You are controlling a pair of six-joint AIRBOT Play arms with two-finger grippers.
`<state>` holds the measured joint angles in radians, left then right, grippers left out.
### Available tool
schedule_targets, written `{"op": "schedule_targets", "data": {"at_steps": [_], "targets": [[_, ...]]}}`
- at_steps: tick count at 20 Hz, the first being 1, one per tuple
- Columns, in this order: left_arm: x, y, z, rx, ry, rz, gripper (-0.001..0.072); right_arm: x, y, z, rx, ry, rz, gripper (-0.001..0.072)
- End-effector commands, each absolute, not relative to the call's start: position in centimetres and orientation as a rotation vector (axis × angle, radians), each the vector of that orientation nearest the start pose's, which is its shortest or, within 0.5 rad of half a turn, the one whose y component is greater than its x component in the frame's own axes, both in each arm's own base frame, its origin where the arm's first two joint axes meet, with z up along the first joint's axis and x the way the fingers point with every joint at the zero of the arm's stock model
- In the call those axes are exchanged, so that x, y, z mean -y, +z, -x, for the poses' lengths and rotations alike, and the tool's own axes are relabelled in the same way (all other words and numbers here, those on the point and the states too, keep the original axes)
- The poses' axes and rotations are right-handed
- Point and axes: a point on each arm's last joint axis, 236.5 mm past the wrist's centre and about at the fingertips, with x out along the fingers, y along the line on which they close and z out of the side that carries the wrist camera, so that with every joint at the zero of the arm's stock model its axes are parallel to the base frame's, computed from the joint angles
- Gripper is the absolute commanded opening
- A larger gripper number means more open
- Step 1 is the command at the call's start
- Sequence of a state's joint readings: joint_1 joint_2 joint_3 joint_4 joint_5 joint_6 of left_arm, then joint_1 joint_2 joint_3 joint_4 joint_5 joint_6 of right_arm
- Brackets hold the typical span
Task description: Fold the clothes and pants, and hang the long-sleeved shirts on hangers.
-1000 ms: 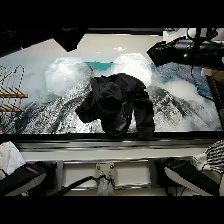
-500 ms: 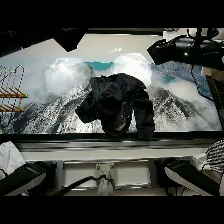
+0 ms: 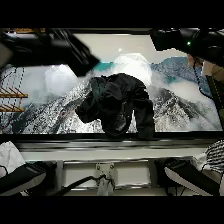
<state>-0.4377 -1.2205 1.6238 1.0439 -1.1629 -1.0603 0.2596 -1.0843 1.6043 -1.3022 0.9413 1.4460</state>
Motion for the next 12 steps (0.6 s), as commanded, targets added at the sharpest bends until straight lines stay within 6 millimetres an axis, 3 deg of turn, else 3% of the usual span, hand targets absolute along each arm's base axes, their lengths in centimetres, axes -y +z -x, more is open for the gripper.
{"op": "schedule_targets", "data": {"at_steps": [1,3,5,7,9,12], "targets": [[28.3,14.5,-33.8,-0.89,-1.009,-0.247,0.0512,-16.3,32.6,-41.1,-0.398,0.465,-0.035,0.0515],[28.9,10.6,-35.0,-0.929,-0.998,-0.249,0.0513,-14.9,32.7,-42.0,-0.369,0.414,0.046,0.0514],[30.3,8.0,-37.1,-0.919,-0.979,-0.244,0.0515,-11.2,31.3,-44.0,-0.404,0.283,0.029,0.0517],[32.1,6.1,-38.6,-0.892,-0.961,-0.238,0.0521,-6.1,27.5,-45.6,-0.541,0.131,-0.127,0.0539],[34.0,4.1,-38.4,-0.876,-1.005,-0.297,0.0522,-2.2,22.8,-45.7,-0.708,0.033,-0.21,0.0566],[37.1,2.0,-37.3,-0.83,-1.101,-0.416,0.0524,0.2,18.8,-45.7,-0.804,-0.022,-0.237,0.0566]]}}
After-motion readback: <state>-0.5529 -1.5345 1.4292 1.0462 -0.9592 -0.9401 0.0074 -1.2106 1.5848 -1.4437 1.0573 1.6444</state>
